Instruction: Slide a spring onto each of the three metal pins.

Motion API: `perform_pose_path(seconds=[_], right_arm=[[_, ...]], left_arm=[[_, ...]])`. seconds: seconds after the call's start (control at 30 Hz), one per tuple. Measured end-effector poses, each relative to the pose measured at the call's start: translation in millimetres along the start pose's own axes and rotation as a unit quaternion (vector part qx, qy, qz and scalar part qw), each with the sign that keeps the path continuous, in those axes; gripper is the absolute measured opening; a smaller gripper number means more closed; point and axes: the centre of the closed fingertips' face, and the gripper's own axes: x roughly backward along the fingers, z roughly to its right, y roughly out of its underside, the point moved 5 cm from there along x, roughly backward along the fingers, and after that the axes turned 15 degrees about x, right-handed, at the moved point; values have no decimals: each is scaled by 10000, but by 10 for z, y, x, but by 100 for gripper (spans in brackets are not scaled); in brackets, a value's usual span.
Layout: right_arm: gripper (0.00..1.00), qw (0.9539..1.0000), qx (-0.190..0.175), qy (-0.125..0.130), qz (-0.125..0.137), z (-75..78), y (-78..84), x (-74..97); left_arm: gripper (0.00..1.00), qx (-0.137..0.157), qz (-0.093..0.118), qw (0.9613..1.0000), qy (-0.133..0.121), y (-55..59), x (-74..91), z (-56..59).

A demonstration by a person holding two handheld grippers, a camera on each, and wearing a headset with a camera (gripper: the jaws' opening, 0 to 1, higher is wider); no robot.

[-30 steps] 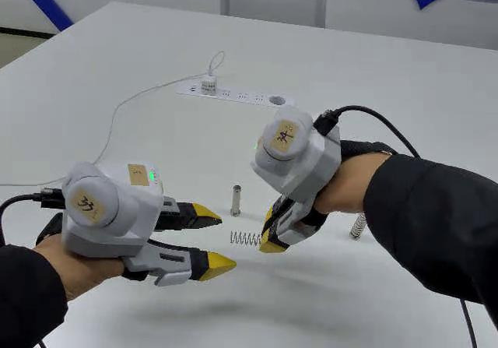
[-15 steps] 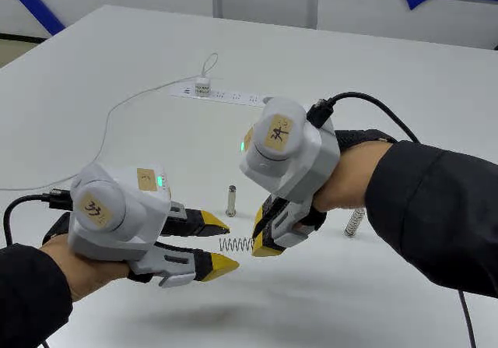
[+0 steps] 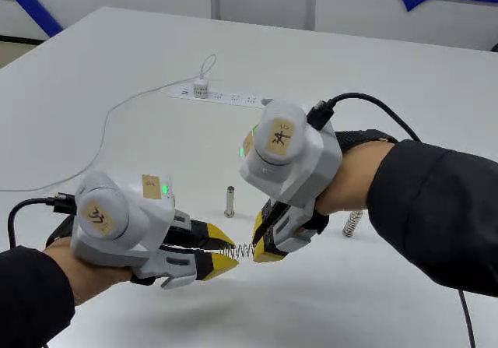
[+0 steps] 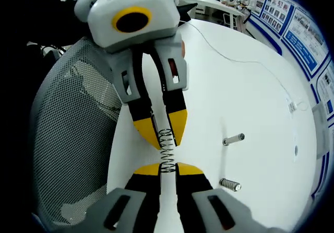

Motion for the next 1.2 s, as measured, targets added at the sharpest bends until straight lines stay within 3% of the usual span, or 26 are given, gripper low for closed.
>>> perform_pose_path(seconds=[0.2, 0.53, 0.67, 1.2], right_arm=[[12, 10000, -17, -25, 56, -21, 28, -4], [13, 9999, -110, -58, 72, -36, 101, -60], [12, 9999, -119, -51, 93, -38, 87, -57], [12, 9990, -88, 71, 422, 35, -187, 122]], left_arm=[[11, -53, -43, 10000, 35, 8, -17, 24], [11, 44, 157, 9998, 131, -46, 2, 47], [11, 57, 127, 9998, 117, -29, 0, 42], [11, 155, 91, 9998, 45, 14, -6, 14]])
